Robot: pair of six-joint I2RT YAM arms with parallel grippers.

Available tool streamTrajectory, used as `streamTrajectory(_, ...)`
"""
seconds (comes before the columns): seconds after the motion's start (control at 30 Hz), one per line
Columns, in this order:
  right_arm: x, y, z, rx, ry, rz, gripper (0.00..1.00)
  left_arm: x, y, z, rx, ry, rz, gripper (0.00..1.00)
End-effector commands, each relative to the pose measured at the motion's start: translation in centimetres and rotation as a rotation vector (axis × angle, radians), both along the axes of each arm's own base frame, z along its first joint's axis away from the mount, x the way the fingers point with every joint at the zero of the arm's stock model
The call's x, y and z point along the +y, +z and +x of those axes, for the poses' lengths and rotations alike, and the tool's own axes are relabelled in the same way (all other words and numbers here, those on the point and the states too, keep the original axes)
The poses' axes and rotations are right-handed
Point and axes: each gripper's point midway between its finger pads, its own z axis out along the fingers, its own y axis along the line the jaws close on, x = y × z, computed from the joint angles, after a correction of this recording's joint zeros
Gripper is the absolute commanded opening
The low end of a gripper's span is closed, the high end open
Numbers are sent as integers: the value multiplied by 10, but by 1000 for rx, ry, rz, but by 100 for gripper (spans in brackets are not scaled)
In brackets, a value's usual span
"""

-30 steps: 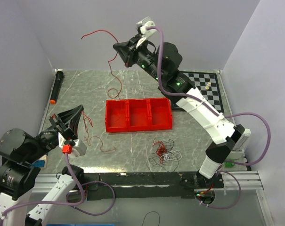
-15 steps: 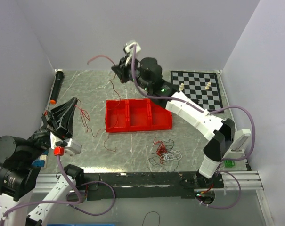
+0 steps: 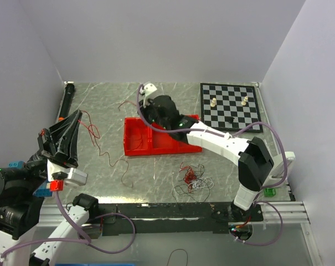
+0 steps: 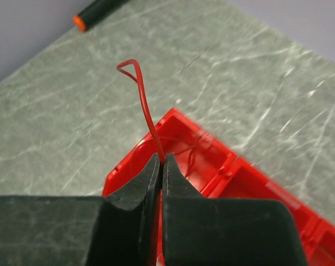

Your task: Untangle the cables

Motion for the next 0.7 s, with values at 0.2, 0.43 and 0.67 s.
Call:
streamTrajectory(0.2,16,-74,-20,272,-77,-71,0,16,67,-38,-276,-8,-146,1)
streamTrajectory(0.43,4,-141,-27,487,-219,-150,0,11,73,-33,-288,-25,-138,1)
streamTrajectory(0.67,-15,-153,-24,548,-405,-139,0,4,64,-28,-280,-36,-102,1)
